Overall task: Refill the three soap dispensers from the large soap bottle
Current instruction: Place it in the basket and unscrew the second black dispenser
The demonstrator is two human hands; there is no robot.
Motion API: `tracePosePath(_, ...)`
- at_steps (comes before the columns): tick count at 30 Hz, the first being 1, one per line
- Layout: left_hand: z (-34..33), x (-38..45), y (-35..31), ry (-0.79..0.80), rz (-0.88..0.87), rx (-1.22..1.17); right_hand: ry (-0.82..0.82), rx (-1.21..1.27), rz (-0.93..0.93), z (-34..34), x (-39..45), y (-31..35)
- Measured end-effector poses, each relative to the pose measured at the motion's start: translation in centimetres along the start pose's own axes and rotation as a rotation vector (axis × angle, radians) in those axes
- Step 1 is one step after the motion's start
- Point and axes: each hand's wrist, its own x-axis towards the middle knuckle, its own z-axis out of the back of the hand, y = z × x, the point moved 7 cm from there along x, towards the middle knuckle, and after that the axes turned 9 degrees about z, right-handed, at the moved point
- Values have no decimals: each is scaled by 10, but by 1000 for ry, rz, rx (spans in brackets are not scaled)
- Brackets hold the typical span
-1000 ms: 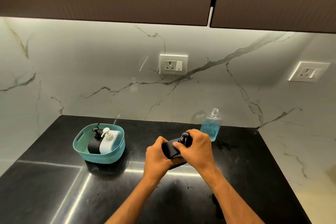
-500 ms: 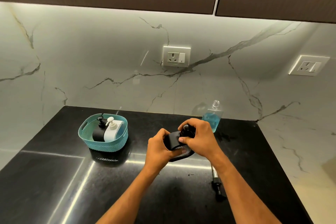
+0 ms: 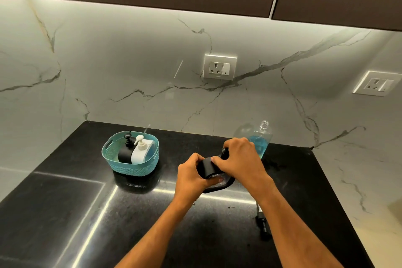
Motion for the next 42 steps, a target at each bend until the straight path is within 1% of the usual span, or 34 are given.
tracePosePath(3,3,0,1,-1,-3,16,94,67,11,0,4,2)
tracePosePath(7,2,0,4,2,1,39,310,218,54,-4,6,11)
tracePosePath(9,0,0,2,6,-8,29,367,283,85,-5,7,17)
tracePosePath(10,-1,1,1,3,-9,25,350,274,94,-4,9,19)
tracePosePath(11,-1,1,0,-4,-7,21,286,228,87,1,10,18)
tracePosePath(13,1,3,-1,-18,-9,14,109,62,22,11,12,10)
tracePosePath(15,3,5,-1,-27,-8,17,31,-71,-28,16,12,6)
tracePosePath(16,4,6,0,-28,-5,19,27,-78,-25,15,12,6)
tracePosePath(17,4,7,0,-27,-2,22,43,-31,-14,12,13,5)
tracePosePath(18,3,8,2,-26,0,24,94,40,4,7,14,6)
tracePosePath(21,4,8,6,-34,16,16,346,275,54,-8,15,14)
tracePosePath(22,4,8,7,-37,16,15,368,266,51,-10,16,15)
tracePosePath(23,4,9,8,-38,17,14,333,214,37,-9,17,14)
tracePosePath(25,4,10,8,-37,21,7,177,61,-10,-1,18,9)
tracePosePath(27,5,12,7,-40,23,10,91,1,-25,5,17,9)
tracePosePath(28,5,12,7,-39,20,13,114,20,-12,3,18,9)
tracePosePath(31,5,14,7,-42,14,9,329,155,36,-14,18,14)
tracePosePath(32,5,15,8,-48,11,8,367,182,42,-17,18,15)
tracePosePath(33,5,16,8,-54,8,5,348,166,41,-18,20,15)
tracePosePath(36,4,19,9,-59,5,10,158,4,3,-10,23,10)
tracePosePath(37,4,20,9,-61,6,13,123,-24,-9,-7,24,9)
tracePosePath(39,4,21,10,-61,1,14,125,-16,-20,-7,25,8)
tracePosePath(42,3,25,11,-49,-2,28,206,18,-16,-10,27,8)
